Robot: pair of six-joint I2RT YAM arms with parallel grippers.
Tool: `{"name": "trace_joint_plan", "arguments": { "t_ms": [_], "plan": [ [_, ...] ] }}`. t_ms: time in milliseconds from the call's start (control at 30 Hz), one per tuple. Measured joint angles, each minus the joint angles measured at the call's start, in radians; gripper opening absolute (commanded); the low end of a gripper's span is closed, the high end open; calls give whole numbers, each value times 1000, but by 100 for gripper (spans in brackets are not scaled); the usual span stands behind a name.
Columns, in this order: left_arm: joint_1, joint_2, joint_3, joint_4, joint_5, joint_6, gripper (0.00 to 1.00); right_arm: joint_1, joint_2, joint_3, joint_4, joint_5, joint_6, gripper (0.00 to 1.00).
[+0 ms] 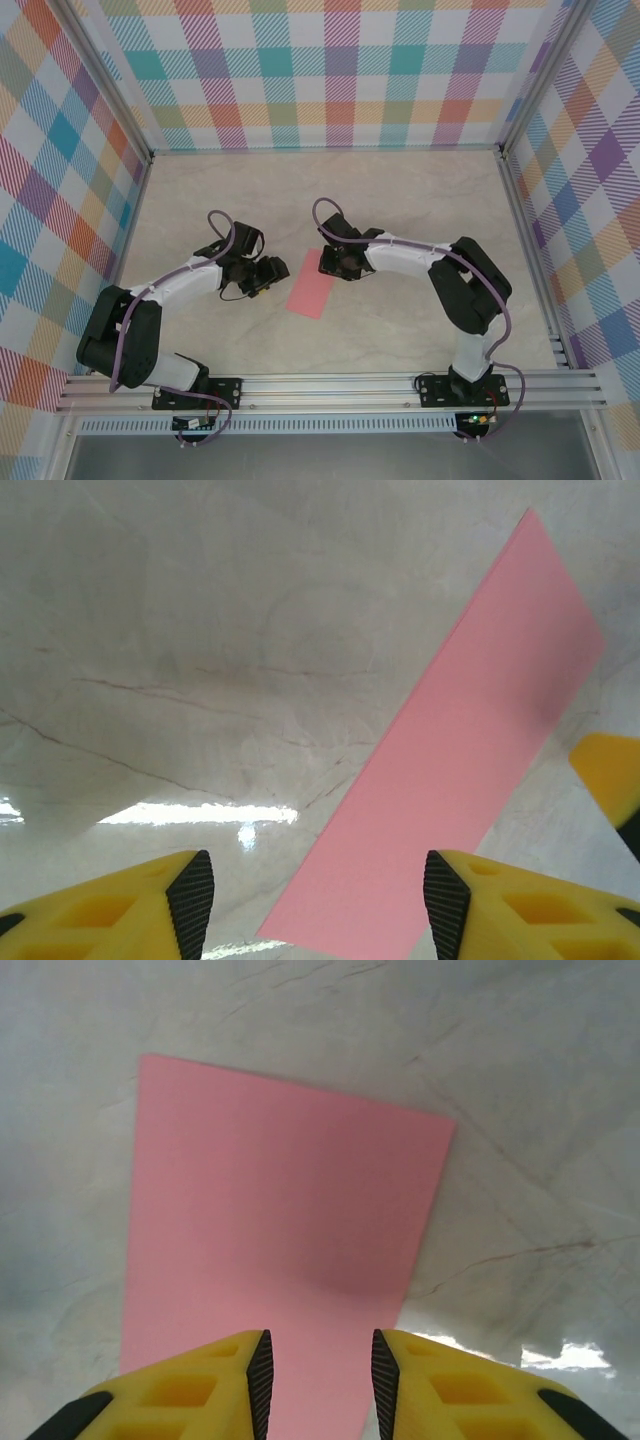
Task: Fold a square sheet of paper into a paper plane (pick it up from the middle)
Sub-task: Fold the triangle a second time at the center of the table.
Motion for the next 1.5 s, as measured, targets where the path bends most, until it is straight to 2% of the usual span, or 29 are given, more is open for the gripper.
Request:
{"name": "trace_joint_plan", "arguments": {
  "t_ms": [200,833,1500],
  "plan": [
    [0,0,-14,-8,59,14,67,-7,70,52,-28,4,-6,35],
    [-28,18,-56,-24,216,44,70,-34,85,66,-39,-26,0,33],
    [-61,70,-56,25,242,42,67,-40,83,53,-26,-61,1,31]
  ]
}}
